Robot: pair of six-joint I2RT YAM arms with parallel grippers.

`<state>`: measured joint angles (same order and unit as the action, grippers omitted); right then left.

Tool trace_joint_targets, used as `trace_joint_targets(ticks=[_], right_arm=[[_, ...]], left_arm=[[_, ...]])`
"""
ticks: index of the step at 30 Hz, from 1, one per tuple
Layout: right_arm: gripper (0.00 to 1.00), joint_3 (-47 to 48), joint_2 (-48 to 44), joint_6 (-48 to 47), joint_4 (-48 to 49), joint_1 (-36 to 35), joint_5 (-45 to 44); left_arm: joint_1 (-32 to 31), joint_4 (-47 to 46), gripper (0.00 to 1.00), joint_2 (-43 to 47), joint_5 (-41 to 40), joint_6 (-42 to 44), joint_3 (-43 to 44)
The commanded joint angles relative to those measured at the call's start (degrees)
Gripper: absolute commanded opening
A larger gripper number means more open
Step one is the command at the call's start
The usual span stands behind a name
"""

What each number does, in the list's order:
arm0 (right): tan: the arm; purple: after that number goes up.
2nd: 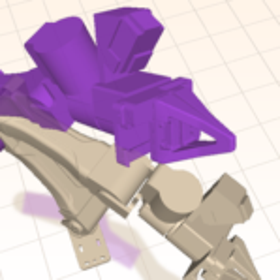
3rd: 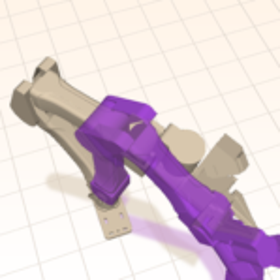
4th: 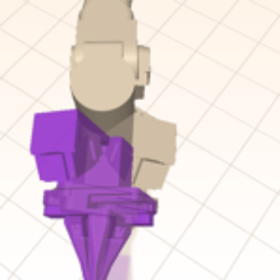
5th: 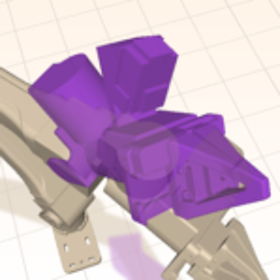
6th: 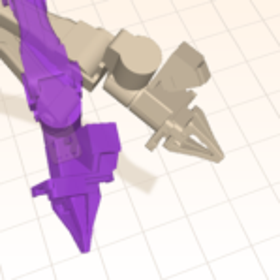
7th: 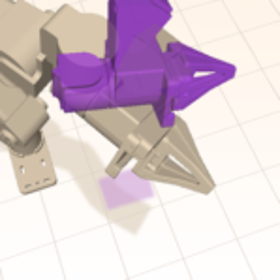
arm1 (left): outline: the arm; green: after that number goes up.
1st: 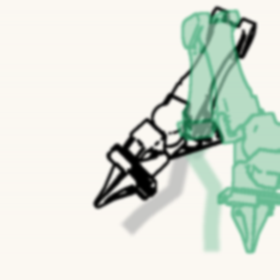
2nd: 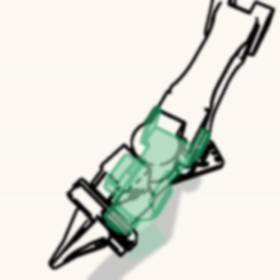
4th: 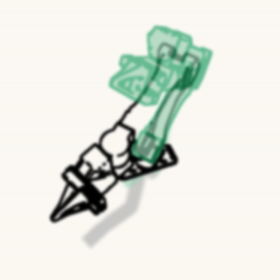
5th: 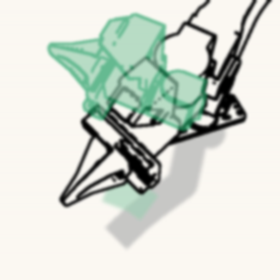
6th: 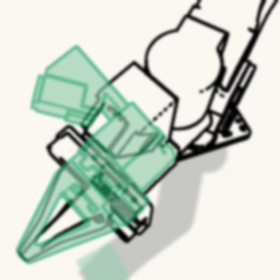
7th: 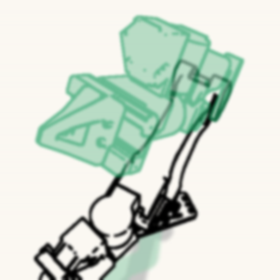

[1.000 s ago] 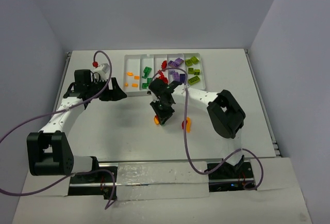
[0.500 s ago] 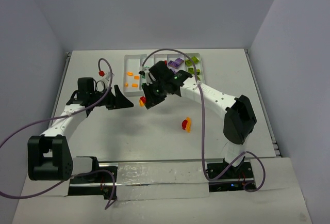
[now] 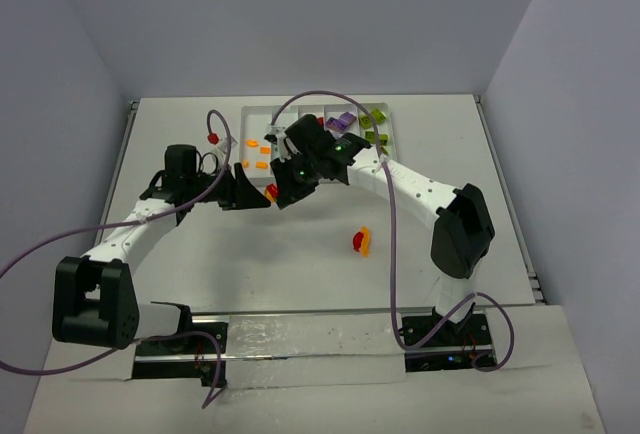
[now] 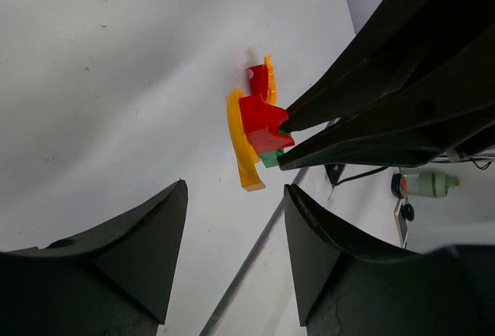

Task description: Sort the legos into containers by color

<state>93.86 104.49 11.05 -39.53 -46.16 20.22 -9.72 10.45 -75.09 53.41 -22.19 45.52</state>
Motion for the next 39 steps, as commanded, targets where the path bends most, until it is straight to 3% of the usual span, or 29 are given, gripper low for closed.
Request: trace_joint_targets(ticks=[1, 16, 22, 24, 33, 39], right_arm=[[0.0, 1.5, -0.34, 0.13, 0.77, -0.59, 0.76], [0.0, 1.77, -0.13, 0.14, 0.71, -1.62, 0.49], [0.0, 2.9, 0.52, 0.38, 0.42, -1.65, -0.71], [0.0, 3.02, 0.42, 0.2, 0.18, -1.71, -1.68], [0.0, 2.76, -1.83, -0.93, -1.77, -1.49, -3.0], [0.0, 7.07, 3.0, -0.91, 0.06, 2.25, -11.31]], left_arm=[[-0.22, -3.27, 0.59, 0.65, 0.16, -1.1, 2.65], [-0.3, -3.22, 0.39, -1.35, -0.47, -2.13, 3.3], [-0.39, -2.02, 0.15, -1.73, -0.9, -1.25, 3.77], [-0.39, -0.52, 0.01, -1.75, -2.02, 0.52, 4.17], [0.58, 4.62, 0.0, -0.5, -14.57, 5.96, 5.01], [2.27, 5.42, 0.0, -0.55, -17.84, 7.42, 5.64]])
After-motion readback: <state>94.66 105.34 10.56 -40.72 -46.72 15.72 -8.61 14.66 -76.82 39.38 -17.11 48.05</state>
